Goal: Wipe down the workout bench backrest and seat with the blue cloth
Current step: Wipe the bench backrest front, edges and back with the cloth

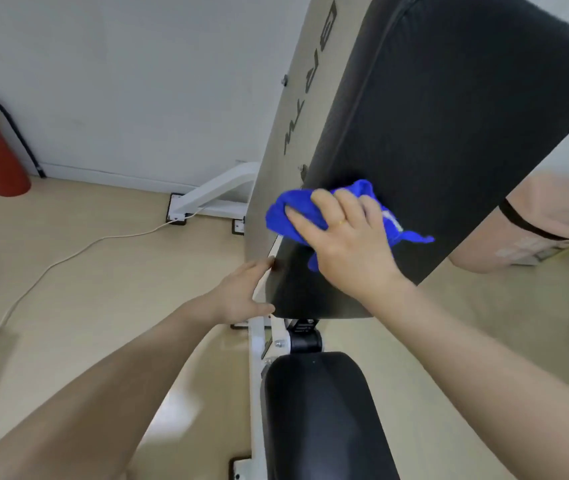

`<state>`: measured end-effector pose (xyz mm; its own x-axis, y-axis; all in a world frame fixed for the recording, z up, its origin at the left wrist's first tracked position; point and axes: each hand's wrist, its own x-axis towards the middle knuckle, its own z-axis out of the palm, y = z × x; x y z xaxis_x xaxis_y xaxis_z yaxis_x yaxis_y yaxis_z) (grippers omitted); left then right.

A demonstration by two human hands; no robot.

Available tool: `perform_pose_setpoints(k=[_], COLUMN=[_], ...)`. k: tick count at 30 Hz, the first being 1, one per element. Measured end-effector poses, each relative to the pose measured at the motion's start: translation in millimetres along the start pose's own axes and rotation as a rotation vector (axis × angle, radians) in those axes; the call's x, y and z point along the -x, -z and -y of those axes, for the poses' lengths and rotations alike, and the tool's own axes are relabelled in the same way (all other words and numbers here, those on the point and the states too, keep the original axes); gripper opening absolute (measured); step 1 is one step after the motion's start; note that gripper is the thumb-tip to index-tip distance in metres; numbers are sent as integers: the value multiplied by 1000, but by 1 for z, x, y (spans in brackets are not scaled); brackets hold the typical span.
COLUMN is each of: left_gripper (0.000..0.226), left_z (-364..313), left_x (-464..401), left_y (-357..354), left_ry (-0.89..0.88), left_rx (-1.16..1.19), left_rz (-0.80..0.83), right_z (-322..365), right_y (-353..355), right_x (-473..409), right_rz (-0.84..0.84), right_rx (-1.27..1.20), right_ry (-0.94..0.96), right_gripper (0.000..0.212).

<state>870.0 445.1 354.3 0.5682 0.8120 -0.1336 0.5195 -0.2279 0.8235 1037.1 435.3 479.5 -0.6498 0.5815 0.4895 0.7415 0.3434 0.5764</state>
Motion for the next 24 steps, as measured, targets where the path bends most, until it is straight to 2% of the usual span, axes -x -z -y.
perform_pose_setpoints(k=[2,4,6,8,12,16,18,22,24], left_gripper=[82,72,64,56,48,43,42,40,38], left_z=[2,8,15,22,32,37,33,16,8], left_x=[14,27,37,43,50,64,69,65,61], left_y=[22,43,58,65,57,43,37,36,38], left_ry=[47,102,159,193,172,191,206,201,186], left_rx=[-196,-252,-247,-226,-181,-122,-90,-48,-18], left_rz=[160,218,196,137,16,-64,-96,-151,-197], right_z=[-10,-7,10,37,95,100,82,32,21], right_y=[11,14,6,-6,-28,-25,-13,9,11], right_x=[-42,-64,-63,-43,8,15,2,-29,-40], right_rz=[-92,-40,51,236,612,752,652,158,25], right_rx=[82,134,187,242,138,114,120,183,214], right_ry=[-141,-167,-105,-29,112,208,131,-147,-190], right_gripper=[37,24,31,39,33,34,30,33,35])
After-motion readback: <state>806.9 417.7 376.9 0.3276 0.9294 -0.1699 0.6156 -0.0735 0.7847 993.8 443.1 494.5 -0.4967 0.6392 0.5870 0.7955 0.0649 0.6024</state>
